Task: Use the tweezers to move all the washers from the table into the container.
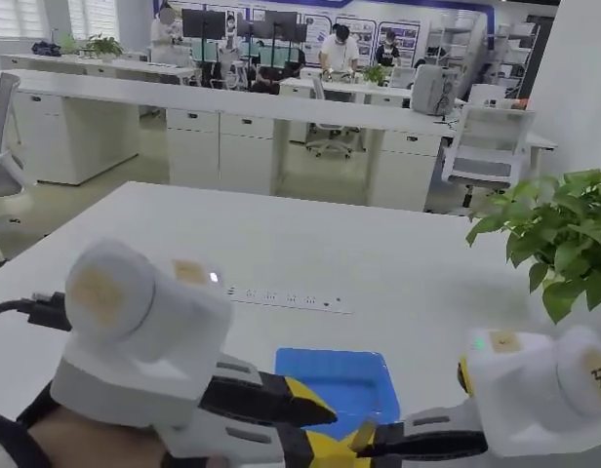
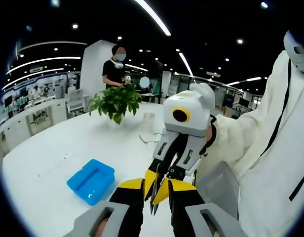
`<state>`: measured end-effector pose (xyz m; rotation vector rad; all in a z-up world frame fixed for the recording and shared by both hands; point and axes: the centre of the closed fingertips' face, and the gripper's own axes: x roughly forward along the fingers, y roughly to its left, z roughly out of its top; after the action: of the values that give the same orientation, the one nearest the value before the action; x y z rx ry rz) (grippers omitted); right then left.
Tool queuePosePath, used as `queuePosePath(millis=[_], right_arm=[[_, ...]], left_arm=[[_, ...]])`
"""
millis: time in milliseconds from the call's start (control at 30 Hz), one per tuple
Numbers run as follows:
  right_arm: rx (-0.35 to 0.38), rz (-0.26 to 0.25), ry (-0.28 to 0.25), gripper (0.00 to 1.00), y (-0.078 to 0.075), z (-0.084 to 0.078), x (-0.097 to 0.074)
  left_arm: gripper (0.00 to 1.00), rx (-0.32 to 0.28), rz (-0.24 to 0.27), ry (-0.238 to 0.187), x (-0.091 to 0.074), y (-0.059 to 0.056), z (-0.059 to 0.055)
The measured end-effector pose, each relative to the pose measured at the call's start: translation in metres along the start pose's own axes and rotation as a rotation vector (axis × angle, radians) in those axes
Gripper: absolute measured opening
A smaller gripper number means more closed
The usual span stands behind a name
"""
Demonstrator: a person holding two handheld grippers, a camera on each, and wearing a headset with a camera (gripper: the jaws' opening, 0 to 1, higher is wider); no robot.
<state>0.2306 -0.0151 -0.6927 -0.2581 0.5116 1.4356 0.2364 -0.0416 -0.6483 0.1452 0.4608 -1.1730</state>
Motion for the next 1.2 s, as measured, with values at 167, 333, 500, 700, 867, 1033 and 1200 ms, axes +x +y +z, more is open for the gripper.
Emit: queuePosePath(millis=[167, 333, 500, 700, 867, 1033, 1200], right_arm=[[-0.031, 0.023, 0.059, 0.02, 0.006, -0.008, 0.003], [-0.041, 0.049, 0.105, 0.02, 0.012, -0.018, 0.007], [-0.041, 0.056, 0.134, 0.02, 0.012, -0.026, 0.007], [-0.04, 0.066, 0.151, 0.02, 0.012, -0.031, 0.009], [0.056, 0.059, 0.1, 0.04, 0.01, -0.03, 0.012], [-0.008, 0.02, 0.045, 0.06, 0.006, -0.03, 0.011], [0.064, -0.001, -0.034, 0.07, -0.003, -0.03, 0.009]], left_arm=[[0.11, 0.006, -0.041, 0.014, 0.007, -0.005, -0.005], [0.05, 0.041, -0.073, 0.016, 0.014, -0.011, -0.008], [0.0, 0.094, -0.093, 0.037, 0.017, -0.016, -0.012], [0.0, 0.108, -0.11, 0.063, 0.021, -0.016, -0.015], [0.0, 0.083, -0.109, 0.119, 0.021, -0.011, -0.017], [0.0, 0.087, -0.117, 0.096, 0.016, -0.007, -0.006], [0.0, 0.127, -0.123, 0.102, 0.015, -0.007, -0.002]])
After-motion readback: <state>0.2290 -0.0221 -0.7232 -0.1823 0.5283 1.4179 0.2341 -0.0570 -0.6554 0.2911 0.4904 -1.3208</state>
